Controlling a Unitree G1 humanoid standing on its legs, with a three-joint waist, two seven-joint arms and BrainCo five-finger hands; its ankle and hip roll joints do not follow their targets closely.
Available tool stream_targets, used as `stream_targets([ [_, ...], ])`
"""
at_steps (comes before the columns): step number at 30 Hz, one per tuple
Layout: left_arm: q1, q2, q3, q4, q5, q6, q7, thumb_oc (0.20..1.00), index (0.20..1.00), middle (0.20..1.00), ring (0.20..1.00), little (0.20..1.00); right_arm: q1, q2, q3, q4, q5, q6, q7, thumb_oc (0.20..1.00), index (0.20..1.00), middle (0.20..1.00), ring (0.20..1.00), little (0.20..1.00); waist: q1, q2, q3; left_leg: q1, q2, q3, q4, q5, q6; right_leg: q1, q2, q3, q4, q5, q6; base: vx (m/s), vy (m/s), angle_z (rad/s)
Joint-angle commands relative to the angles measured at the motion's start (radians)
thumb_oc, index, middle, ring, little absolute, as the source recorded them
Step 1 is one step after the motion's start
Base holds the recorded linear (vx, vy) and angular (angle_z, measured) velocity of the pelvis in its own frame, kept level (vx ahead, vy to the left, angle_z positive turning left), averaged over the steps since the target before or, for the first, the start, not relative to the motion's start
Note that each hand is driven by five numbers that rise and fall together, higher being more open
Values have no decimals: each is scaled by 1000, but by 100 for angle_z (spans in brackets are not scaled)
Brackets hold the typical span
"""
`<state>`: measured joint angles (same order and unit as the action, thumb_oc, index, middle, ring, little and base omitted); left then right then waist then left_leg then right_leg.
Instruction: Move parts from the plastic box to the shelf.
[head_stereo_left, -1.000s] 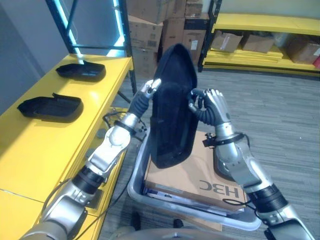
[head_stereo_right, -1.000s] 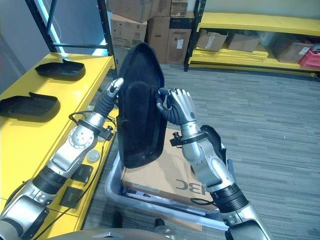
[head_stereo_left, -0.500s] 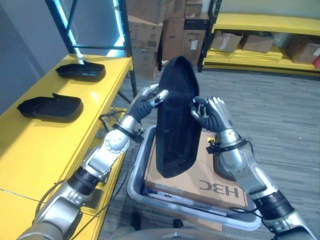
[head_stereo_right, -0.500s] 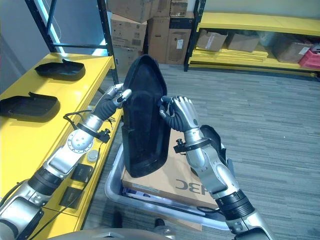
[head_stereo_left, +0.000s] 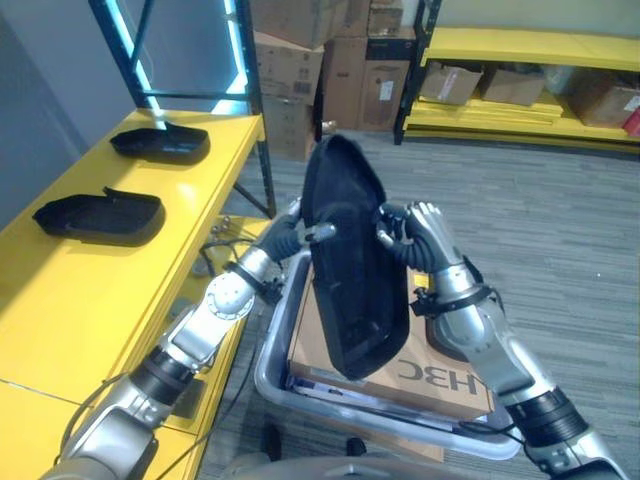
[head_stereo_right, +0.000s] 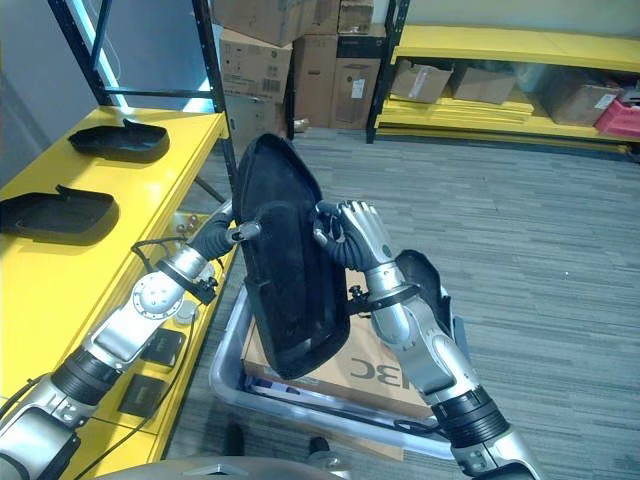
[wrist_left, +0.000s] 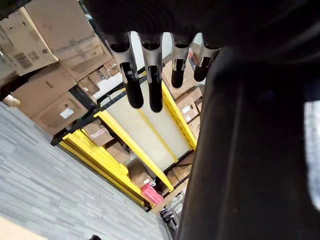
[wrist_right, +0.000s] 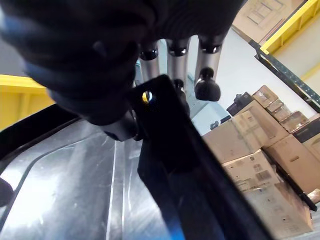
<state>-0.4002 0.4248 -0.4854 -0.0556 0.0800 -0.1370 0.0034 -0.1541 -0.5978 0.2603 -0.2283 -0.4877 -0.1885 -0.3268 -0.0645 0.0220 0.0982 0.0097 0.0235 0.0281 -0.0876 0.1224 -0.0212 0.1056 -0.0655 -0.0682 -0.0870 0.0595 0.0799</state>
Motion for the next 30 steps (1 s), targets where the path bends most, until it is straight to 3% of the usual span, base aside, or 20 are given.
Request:
stream_targets([
  [1, -97, -1, -69, 50, 30, -23, -18, 200, 200, 200, 200, 200, -61, 44, -36, -161, 66, -86, -12, 200, 200, 200, 200, 200, 12, -44, -33, 130, 41, 5, 0, -182, -15, -8, -46, -10, 12, -64, 48, 0, 0, 0],
  [11, -139, -60, -70, 90, 81, -33, 91, 200, 200, 200, 200, 200, -78, 75, 14, -168, 96, -99, -37, 200, 200, 200, 200, 200, 9, -46, -30, 131, 41, 6, 0, -182, -13, -10, -48, -7, 15, -64, 46, 0, 0, 0],
  [23, -112, -29, -45, 78, 157, -76, 168, 200, 200, 200, 200, 200, -69, 50, 35, -198, 83, -127, -62, 200, 200, 200, 200, 200, 11, -50, -26, 134, 42, 9, 0, -183, -15, -9, -47, -5, 14, -65, 48, 0, 0, 0],
  [24, -102, -25, -38, 75, 161, -78, 175, 200, 200, 200, 200, 200, -69, 46, 35, -199, 83, -128, -62, 313, 313, 313, 313, 313, 12, -50, -26, 135, 42, 9, 0, -183, -15, -9, -47, -6, 14, -65, 48, 0, 0, 0],
  [25, -93, -23, -32, 74, 163, -80, 181, 200, 200, 200, 200, 200, -73, 41, 37, -198, 82, -127, -58, 529, 529, 529, 529, 529, 14, -51, -26, 135, 43, 8, 0, -182, -16, -8, -47, -7, 14, -66, 48, 4, -31, 0],
  [26, -81, -20, -22, 71, 165, -84, 189, 200, 200, 200, 200, 200, -75, 34, 36, -198, 79, -126, -55, 1000, 1000, 1000, 1000, 1000, 17, -52, -26, 135, 42, 7, 0, -182, -16, -7, -47, -7, 14, -66, 47, 4, -37, 0],
  [30, -38, -8, 11, 60, 184, -90, 227, 200, 200, 200, 200, 200, -69, 34, 24, -202, 85, -130, -65, 1000, 1000, 1000, 1000, 1000, 20, -53, -25, 137, 44, 7, 0, -182, -17, -5, -45, -9, 13, -67, 46, 0, 0, 0],
])
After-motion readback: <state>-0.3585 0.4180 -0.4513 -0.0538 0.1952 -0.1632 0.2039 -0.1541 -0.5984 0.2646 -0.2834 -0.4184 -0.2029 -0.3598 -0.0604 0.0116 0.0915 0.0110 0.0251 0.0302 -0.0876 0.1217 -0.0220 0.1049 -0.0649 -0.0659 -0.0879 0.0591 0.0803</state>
